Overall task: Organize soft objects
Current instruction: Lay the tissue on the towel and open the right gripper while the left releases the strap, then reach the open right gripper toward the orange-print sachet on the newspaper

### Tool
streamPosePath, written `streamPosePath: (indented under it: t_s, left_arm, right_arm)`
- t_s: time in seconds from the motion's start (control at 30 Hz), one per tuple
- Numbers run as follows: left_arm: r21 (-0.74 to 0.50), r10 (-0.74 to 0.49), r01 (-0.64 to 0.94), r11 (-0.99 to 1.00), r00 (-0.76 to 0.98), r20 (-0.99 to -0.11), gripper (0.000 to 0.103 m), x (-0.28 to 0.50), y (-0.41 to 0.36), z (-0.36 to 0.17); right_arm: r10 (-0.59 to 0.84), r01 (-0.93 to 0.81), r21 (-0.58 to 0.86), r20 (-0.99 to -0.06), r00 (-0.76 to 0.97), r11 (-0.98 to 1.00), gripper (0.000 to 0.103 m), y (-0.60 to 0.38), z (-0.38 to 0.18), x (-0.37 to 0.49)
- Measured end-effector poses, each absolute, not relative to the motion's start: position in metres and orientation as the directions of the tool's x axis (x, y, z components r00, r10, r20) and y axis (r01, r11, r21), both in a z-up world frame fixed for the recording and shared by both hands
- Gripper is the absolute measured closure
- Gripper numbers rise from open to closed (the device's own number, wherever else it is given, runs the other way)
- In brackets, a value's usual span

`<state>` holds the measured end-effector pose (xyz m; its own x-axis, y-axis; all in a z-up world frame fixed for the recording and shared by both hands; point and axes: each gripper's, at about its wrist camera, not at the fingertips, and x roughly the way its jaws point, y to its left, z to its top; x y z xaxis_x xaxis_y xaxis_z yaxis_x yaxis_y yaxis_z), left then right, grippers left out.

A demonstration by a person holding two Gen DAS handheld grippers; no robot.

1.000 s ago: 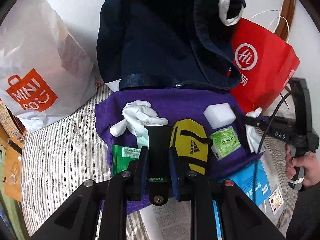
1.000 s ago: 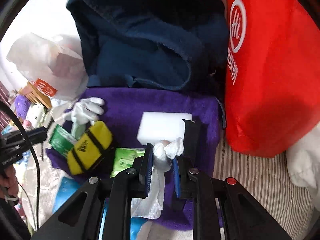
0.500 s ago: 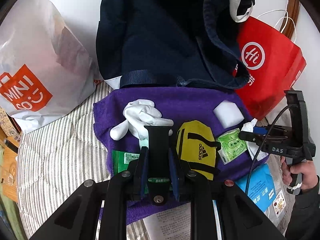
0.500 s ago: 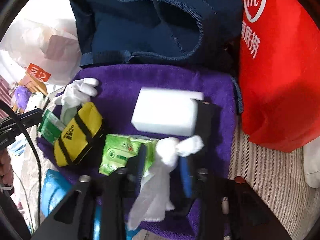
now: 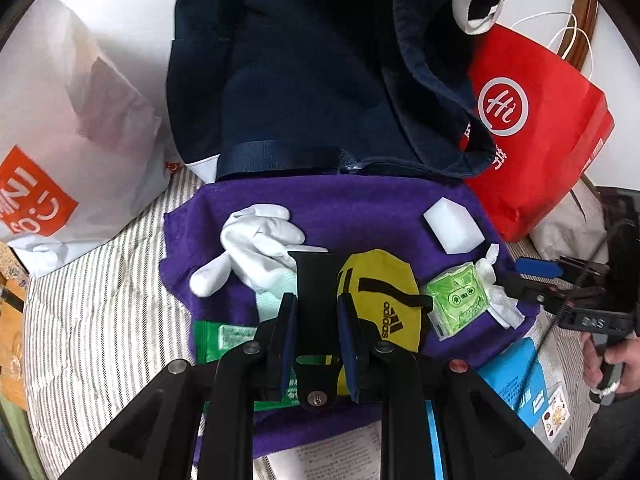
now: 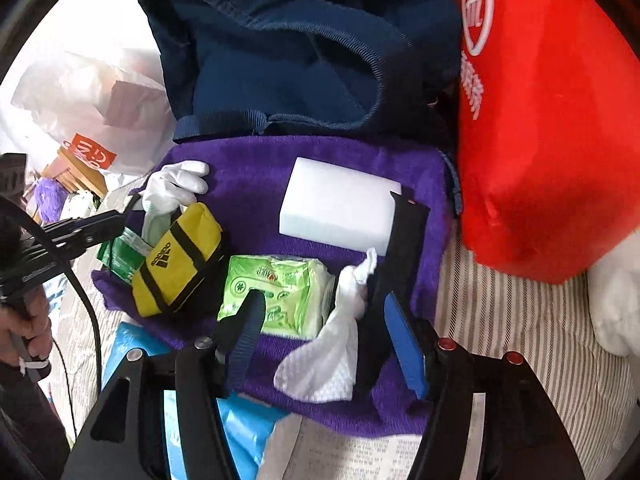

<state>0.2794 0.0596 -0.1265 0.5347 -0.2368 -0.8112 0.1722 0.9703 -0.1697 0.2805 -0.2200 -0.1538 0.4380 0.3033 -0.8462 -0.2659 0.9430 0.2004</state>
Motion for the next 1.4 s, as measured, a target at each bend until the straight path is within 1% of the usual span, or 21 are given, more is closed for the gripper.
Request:
streamPosePath:
  t_s: [0.23, 0.57, 0.63, 0.67, 0.7, 0.73, 0.8, 1.2, 1.23, 1.3, 1.4]
  left_arm:
    - [-0.161, -0.235, 0.186, 0.969, 0.512, -0.826, 0.083, 0.298, 0.047, -0.135]
    - [-0.182, -0.235, 0.158, 0.971, 0.461, -0.856, 0.082, 0.318, 0.039, -0.158]
    - [-0.185, -0.235, 0.152, 0.971, 0.45, -0.861, 0.075, 0.319, 0.037, -0.158]
    - [-0.189, -0.236, 0.147, 0.971, 0.448, -0.863, 0.061, 0.319, 0.037, -0.158]
    - [-0.196, -0.239, 0.14, 0.97, 0.447, -0.862, 0.042, 0.319, 0.037, -0.158]
    - [-0.206, -0.243, 0.129, 0.97, 0.446, -0.861, 0.038, 0.318, 0.038, -0.157]
    - [-0.206, -0.231, 0.104, 0.973, 0.45, -0.863, 0.038, 0.315, 0.04, -0.154]
    - [-0.155, -0.192, 0.113, 0.981, 0.505, -0.842, 0.038, 0.264, 0.042, -0.111]
    - [-0.15, -0.186, 0.112, 0.982, 0.51, -0.84, 0.038, 0.258, 0.043, -0.107]
    - [-0.151, -0.191, 0.118, 0.981, 0.52, -0.833, 0.038, 0.246, 0.044, -0.102]
    - [-0.139, -0.184, 0.125, 0.982, 0.53, -0.828, 0.038, 0.226, 0.045, -0.095]
  right_arm:
    - [0.314, -0.235, 0.222, -0.808, 0.499, 0.946, 0.041, -0.239, -0.133, 0.25]
    - [0.292, -0.16, 0.244, -0.805, 0.516, 0.956, 0.041, -0.279, -0.126, 0.198]
    - [0.286, -0.143, 0.248, -0.806, 0.518, 0.958, 0.041, -0.288, -0.127, 0.189]
    - [0.285, -0.134, 0.253, -0.806, 0.519, 0.958, 0.041, -0.29, -0.127, 0.186]
    - [0.286, -0.125, 0.26, -0.804, 0.521, 0.958, 0.041, -0.293, -0.127, 0.182]
    - [0.289, -0.114, 0.27, -0.803, 0.521, 0.956, 0.041, -0.298, -0.127, 0.177]
    - [0.286, -0.103, 0.274, -0.805, 0.519, 0.956, 0.04, -0.303, -0.128, 0.169]
    - [0.254, -0.083, 0.246, -0.829, 0.499, 0.966, 0.04, -0.311, -0.136, 0.125]
    - [0.241, -0.083, 0.23, -0.834, 0.496, 0.97, 0.04, -0.31, -0.137, 0.119]
    - [0.236, -0.083, 0.224, -0.842, 0.485, 0.971, 0.035, -0.309, -0.143, 0.109]
    - [0.24, -0.08, 0.229, -0.858, 0.453, 0.97, 0.033, -0.307, -0.157, 0.093]
